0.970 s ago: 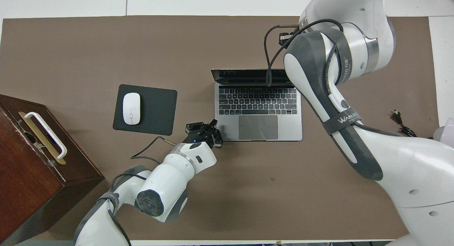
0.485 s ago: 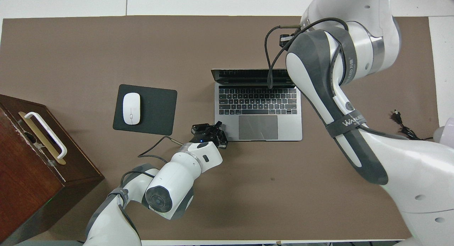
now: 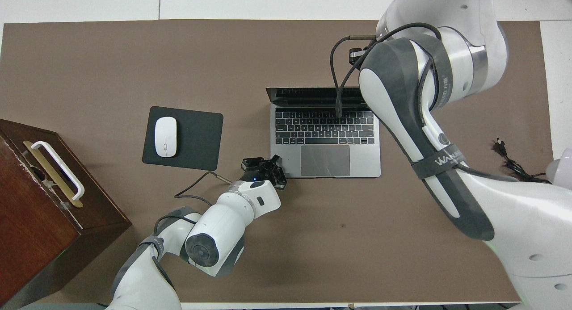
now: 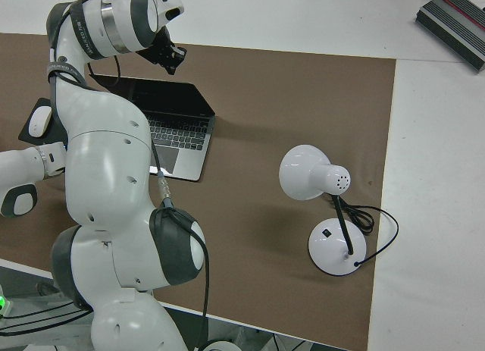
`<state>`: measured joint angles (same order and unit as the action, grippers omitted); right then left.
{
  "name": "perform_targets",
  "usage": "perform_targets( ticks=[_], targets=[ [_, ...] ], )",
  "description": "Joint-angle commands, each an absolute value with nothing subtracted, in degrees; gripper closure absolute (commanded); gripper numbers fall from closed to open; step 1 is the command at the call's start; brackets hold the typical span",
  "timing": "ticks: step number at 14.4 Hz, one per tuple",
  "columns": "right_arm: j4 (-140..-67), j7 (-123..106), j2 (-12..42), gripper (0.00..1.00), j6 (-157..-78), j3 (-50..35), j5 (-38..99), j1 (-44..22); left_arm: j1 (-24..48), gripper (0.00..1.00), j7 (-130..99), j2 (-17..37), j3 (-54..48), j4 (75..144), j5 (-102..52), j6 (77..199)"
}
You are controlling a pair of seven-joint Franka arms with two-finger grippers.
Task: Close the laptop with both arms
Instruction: 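Push the laptop screen down toward the keyboard with the right gripper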
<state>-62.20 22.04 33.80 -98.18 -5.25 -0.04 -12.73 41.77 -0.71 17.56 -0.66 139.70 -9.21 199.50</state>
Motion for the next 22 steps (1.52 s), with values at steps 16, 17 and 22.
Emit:
perform_targets(
  ticks=[16,17,22],
  targets=[
    [-77.9,24.4,25.4,1.00,-94.8,-6.1,9.3,-10.4,43.3,1.00,4.6,18.0,0.2,142.8,-9.8,200.6],
    [-79.6,24.5,25.0,1.00,-95.2,-6.0,11.1,-10.3,43.3,1.00,4.6,18.0,0.3,142.9,-9.8,200.6],
    [-89.1,25.0,22.2,1.00,-101.5,-6.1,11.9,-11.1,42.9,1.00,6.6,17.8,0.3,143.6,-9.8,200.6]
  ],
)
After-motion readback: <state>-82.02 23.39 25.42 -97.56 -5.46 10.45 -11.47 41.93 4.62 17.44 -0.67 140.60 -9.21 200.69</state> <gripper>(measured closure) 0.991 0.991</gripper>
